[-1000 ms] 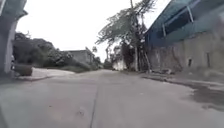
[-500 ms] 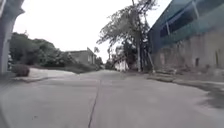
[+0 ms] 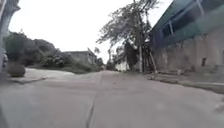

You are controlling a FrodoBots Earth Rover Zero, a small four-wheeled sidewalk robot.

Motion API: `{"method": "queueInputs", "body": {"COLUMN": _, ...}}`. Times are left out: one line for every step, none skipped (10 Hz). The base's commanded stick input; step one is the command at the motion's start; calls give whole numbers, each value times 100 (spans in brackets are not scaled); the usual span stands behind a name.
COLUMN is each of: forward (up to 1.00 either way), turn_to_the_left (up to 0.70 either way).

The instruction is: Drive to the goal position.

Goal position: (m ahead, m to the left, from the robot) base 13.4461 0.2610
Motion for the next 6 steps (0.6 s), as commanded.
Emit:
{"method": "queueInputs", "body": {"forward": 70, "turn_to_the_left": -8}}
{"method": "queueInputs", "body": {"forward": 70, "turn_to_the_left": 7}}
{"method": "queueInputs", "body": {"forward": 70, "turn_to_the_left": 7}}
{"method": "queueInputs", "body": {"forward": 70, "turn_to_the_left": 7}}
{"method": "queueInputs", "body": {"forward": 70, "turn_to_the_left": 7}}
{"method": "queueInputs", "body": {"forward": 70, "turn_to_the_left": 7}}
